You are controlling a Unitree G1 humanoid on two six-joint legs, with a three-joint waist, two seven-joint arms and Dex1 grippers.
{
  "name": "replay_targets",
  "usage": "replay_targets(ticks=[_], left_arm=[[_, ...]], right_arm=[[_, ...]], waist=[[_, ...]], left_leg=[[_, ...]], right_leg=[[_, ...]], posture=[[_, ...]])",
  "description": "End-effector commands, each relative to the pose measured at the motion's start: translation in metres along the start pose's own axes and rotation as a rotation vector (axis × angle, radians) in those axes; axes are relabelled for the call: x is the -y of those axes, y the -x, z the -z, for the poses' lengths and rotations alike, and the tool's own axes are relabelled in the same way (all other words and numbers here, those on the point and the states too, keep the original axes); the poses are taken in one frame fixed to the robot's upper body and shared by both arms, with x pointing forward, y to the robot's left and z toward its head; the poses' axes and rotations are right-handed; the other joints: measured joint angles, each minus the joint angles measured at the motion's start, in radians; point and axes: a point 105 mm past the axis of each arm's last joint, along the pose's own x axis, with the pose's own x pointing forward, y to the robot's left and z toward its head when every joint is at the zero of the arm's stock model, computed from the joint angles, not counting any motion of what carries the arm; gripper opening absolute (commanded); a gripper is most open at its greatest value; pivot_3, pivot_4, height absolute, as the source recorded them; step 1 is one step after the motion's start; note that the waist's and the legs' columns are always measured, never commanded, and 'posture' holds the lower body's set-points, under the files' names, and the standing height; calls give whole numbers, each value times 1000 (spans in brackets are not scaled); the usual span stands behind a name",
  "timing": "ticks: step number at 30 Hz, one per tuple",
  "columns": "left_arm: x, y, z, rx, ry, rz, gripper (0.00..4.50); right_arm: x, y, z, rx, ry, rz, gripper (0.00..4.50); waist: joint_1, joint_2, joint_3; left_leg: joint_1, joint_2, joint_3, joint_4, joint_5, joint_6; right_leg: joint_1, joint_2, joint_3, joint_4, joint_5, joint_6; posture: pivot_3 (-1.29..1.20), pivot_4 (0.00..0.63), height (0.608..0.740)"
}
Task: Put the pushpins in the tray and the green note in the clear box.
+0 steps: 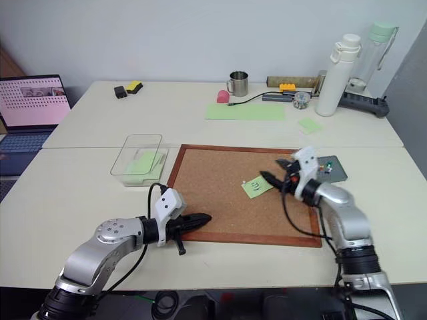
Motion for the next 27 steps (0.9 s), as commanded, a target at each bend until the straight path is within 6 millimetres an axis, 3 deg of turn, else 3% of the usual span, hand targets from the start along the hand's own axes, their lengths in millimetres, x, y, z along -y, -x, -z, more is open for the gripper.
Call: replay_targets(ticks=[1,11,14,17,27], left_arm=[[2,5,9,-38,18,-13,0],[4,10,8,-40,23,-32,0],[5,13,9,-44,25,-34,0],[6,14,10,-44,29,-40,0],[8,14,9,-43,33,-37,0]], right_arm=[[-29,-16,-5,29,28,-94,3436],[-29,-45,24,-80,-36,-71,3436],[-27,-48,25,-76,-51,-62,3031],[-26,-49,26,-72,-57,-58,2235],[-22,-50,23,-58,-43,-29,186]], waist=[[0,0,0],[-2,0,0],[-4,0,0],[-7,0,0],[-9,0,0]], left_leg=[[0,0,0,0,0,0],[0,0,0,0,0,0],[0,0,0,0,0,0],[0,0,0,0,0,0],[0,0,0,0,0,0]], right_leg=[[0,0,0,0,0,0],[0,0,0,0,0,0],[0,0,0,0,0,0],[0,0,0,0,0,0],[0,0,0,0,0,0]], posture=[[0,150,740],[0,150,740],[0,150,740],[0,150,740],[0,150,740]])
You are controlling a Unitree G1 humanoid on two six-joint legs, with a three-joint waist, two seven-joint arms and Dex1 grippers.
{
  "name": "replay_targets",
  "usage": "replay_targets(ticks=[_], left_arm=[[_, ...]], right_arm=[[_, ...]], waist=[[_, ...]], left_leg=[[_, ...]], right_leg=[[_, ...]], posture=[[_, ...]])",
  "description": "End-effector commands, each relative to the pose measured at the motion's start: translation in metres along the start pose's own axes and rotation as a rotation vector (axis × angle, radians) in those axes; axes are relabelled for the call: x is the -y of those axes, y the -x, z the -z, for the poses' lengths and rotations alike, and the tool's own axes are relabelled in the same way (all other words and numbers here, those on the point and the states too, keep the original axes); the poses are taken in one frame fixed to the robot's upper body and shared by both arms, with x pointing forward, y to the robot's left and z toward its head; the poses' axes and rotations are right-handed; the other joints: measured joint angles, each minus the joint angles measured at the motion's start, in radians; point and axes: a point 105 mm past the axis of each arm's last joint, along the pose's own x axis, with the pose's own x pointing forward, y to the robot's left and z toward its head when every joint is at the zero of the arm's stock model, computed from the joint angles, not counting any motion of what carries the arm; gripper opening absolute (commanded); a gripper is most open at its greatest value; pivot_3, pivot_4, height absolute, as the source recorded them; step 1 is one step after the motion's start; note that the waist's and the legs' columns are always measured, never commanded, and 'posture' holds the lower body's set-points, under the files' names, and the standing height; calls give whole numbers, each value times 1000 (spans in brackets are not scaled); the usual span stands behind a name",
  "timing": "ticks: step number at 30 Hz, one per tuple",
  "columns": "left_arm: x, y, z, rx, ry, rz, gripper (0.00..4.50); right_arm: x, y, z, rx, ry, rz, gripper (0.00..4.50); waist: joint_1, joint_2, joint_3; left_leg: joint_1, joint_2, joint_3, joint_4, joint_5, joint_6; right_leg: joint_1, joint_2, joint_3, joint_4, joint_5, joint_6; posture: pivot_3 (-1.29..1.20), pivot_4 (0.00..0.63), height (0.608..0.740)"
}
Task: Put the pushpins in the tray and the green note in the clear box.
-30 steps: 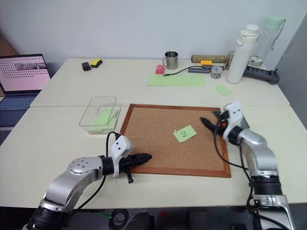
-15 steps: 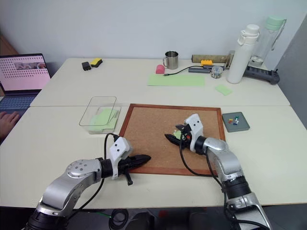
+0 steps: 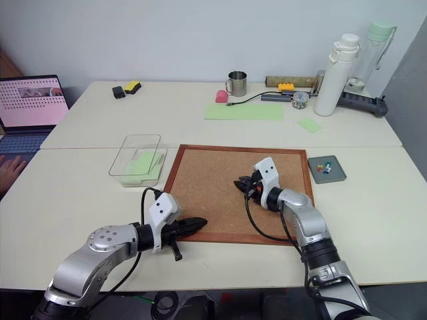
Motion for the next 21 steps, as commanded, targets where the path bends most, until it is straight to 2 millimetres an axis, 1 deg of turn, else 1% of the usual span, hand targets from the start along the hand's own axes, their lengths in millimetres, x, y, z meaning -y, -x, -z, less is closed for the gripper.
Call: replay_targets(ticks=[1,3,5,6,8,9,12,14,15,17,18,19,20,21], left_arm=[[0,3,4,-24,3,-2,0],[0,3,4,-25,2,1,0],[0,3,4,-26,2,4,0],[1,2,4,-25,3,9,0],[1,1,4,-25,6,19,0],[2,1,4,-27,7,26,0],[-1,1,1,-15,1,36,0],[-6,2,-8,27,4,30,0],[-9,3,-18,71,22,32,0],[-15,6,-41,164,67,61,379],[-16,8,-53,210,92,83,441],[-16,10,-62,246,117,106,762],[-17,12,-71,280,143,128,922],[-17,13,-82,324,175,154,1172]], right_arm=[[3,0,-10,27,53,10,90],[3,0,-14,45,65,17,90],[2,2,-25,108,51,19,90],[-1,4,-42,193,33,9,90],[-5,9,-64,296,12,-6,90],[-8,12,-71,320,14,-15,90],[-11,14,-76,329,26,-25,90],[-13,15,-76,322,44,-27,90],[-14,15,-76,319,55,-25,90],[-14,14,-78,320,76,-22,0],[-15,14,-79,323,87,-22,0],[-16,13,-81,326,98,-25,0],[-18,13,-82,328,110,-30,0],[-21,13,-84,333,121,-35,0]], waist=[[0,0,0],[0,0,0],[0,0,0],[0,0,0],[0,0,1],[0,0,1],[0,0,1],[1,0,1],[1,0,1],[2,0,1],[2,-1,1],[3,-1,2],[3,-1,2],[2,-1,2]], left_leg=[[0,0,0,0,0,0],[0,0,0,0,0,0],[0,0,0,0,0,0],[0,0,0,0,0,0],[0,0,0,0,0,0],[-1,0,0,0,0,0],[-1,0,0,0,0,0],[-1,0,0,0,0,0],[-1,0,-1,0,0,0],[-1,0,-1,0,0,0],[-1,0,-1,0,0,0],[-2,0,-1,1,0,0],[-2,0,-2,1,0,0],[-2,0,-2,1,0,0]], right_leg=[[0,0,0,0,0,0],[0,0,0,0,0,0],[0,0,0,0,0,0],[0,0,0,0,0,0],[0,0,0,0,0,0],[0,0,0,0,0,0],[-1,0,0,0,0,0],[0,0,0,0,0,0],[0,0,-1,0,0,0],[-1,0,-1,0,0,0],[-1,0,-1,0,0,0],[-1,0,-1,0,0,0],[-1,0,-2,0,0,0],[-1,0,-2,0,0,0]], posture=[[0,150,740],[0,150,740],[0,150,740],[0,150,740],[0,150,740],[0,150,740],[0,150,740],[0,150,740],[0,150,740],[0,150,740],[0,150,740],[0,150,740],[0,150,740],[0,150,740]])
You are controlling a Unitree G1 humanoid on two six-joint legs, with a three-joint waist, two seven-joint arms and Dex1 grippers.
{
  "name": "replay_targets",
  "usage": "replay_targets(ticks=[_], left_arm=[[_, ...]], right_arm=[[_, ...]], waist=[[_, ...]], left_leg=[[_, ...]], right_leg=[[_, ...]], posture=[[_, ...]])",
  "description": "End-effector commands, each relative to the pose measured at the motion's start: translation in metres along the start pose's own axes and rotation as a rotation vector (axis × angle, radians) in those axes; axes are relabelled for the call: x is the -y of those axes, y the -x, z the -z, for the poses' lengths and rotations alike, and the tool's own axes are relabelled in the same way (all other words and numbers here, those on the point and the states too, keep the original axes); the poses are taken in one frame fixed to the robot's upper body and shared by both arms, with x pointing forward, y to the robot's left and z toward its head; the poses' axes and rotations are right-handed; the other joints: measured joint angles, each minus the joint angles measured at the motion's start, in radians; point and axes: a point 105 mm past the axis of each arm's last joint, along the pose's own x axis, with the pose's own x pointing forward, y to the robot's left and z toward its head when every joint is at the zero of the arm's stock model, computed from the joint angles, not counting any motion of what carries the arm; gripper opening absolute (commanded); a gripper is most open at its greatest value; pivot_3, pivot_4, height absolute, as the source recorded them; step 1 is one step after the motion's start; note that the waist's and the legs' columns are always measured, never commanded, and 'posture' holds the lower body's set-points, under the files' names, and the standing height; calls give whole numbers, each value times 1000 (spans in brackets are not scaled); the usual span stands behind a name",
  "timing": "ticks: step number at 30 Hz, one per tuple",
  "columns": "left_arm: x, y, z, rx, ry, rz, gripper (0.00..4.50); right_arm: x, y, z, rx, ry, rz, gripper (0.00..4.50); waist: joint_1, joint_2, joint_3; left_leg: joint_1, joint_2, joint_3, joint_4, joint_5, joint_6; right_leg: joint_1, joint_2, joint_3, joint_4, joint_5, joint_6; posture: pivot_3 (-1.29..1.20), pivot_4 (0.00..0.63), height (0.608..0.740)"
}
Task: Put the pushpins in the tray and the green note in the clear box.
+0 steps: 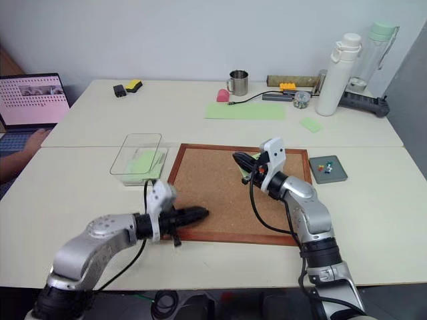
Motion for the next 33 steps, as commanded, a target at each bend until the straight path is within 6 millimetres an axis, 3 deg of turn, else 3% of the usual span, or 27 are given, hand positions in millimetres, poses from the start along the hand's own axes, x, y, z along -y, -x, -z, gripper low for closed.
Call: replay_targets(ticks=[1,7,16,28,33], left_arm=[[9,2,-42,163,86,107,1321],[15,-9,-52,182,131,166,2638],[7,-30,-53,196,147,115,4289],[8,-33,-64,267,218,125,4289],[2,-32,-68,289,242,112,3354]], right_arm=[[-11,-4,-21,66,82,-33,0],[-25,-9,-28,89,140,-78,0],[-46,-11,-45,144,182,-125,0],[-70,-11,-54,176,181,-183,0],[-75,-8,-52,169,175,-194,0]], waist=[[-1,0,0],[-10,0,0],[-6,0,0],[-7,0,0],[-7,0,0]], left_leg=[[0,0,0,0,0,0],[0,0,0,0,0,0],[-1,0,0,0,0,0],[-1,-1,0,0,0,0],[-1,-1,0,0,0,0]], right_leg=[[0,0,0,0,0,0],[0,0,0,-1,0,0],[-1,0,0,-1,0,0],[-1,-1,0,-1,0,0],[-1,-1,0,-1,0,0]], posture=[[0,150,740],[0,150,740],[0,150,740],[0,150,740],[0,150,740]])
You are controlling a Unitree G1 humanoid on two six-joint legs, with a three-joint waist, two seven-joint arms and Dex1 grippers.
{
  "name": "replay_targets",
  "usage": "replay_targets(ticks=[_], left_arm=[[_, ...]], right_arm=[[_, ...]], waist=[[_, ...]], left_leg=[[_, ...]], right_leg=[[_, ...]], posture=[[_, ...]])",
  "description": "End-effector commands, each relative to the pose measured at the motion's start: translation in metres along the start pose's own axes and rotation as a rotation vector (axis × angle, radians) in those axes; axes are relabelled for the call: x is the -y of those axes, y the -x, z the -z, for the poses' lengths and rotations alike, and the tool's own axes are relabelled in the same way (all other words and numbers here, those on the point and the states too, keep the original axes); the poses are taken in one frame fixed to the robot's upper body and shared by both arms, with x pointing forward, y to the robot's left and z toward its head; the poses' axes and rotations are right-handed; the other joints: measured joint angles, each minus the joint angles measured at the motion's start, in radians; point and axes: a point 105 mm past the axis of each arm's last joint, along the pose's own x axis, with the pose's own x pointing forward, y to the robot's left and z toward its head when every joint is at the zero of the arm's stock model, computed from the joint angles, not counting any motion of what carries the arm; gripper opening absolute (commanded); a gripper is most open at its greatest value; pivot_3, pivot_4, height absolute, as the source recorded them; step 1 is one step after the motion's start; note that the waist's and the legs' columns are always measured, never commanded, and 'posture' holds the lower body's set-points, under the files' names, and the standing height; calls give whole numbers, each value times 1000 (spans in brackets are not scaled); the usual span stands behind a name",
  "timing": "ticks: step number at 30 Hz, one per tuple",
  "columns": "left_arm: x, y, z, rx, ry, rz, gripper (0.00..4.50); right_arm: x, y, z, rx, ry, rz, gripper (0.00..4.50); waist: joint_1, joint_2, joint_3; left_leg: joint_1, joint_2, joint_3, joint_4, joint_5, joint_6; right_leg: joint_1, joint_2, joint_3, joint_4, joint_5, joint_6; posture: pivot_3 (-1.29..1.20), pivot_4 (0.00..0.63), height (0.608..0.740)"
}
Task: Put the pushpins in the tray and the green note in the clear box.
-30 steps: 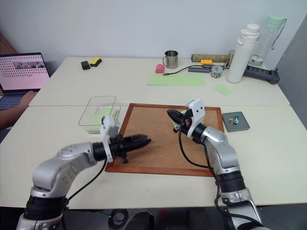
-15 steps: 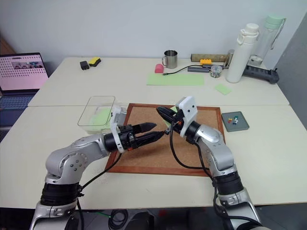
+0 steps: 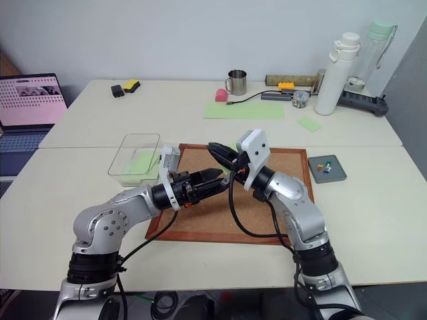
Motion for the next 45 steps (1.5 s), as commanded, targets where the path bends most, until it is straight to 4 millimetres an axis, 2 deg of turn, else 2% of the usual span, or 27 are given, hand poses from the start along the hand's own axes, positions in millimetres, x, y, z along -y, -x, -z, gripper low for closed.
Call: replay_targets(ticks=[1,4,11,14,16,22,30,38,45], left_arm=[[-1,1,-20,70,-18,-9,3124],[-2,1,-21,72,-16,-11,2403],[1,1,-22,78,-10,7,985],[4,1,-23,84,-10,16,546],[5,1,-24,90,-12,22,47],[4,4,-22,94,0,5,5],[-32,14,-19,125,75,-182,5],[-30,10,-26,142,69,-168,5],[-22,17,-35,107,-49,-170,5]], right_arm=[[-16,-1,-12,45,8,-56,0],[-18,1,-11,41,3,-59,0],[-20,0,-12,45,1,-64,0],[-21,0,-12,44,0,-65,0],[-21,0,-11,41,-3,-65,0],[-21,0,-10,44,-5,-58,0],[-15,0,-18,67,11,-33,0],[-8,3,-22,77,30,12,0],[9,19,-20,38,43,82,0]], waist=[[-1,0,0],[-1,0,0],[0,0,0],[0,0,0],[0,0,0],[0,0,0],[0,0,0],[2,0,0],[2,-1,0]], left_leg=[[0,0,0,0,0,0],[0,0,0,0,0,0],[0,0,0,0,0,0],[0,0,0,0,0,0],[0,0,0,0,0,0],[0,0,0,0,0,0],[0,0,0,0,0,0],[-1,0,-1,0,0,0],[-1,0,-1,0,0,0]], right_leg=[[0,0,0,0,0,0],[0,0,0,0,0,0],[0,0,0,0,0,0],[0,0,0,0,0,0],[0,0,0,0,0,0],[0,0,0,0,0,0],[0,0,0,0,0,0],[0,-1,-1,0,0,0],[0,-1,-1,0,0,0]], posture=[[0,150,740],[0,150,740],[0,150,740],[0,150,740],[0,150,740],[0,150,740],[0,150,740],[0,150,740],[0,150,740]])
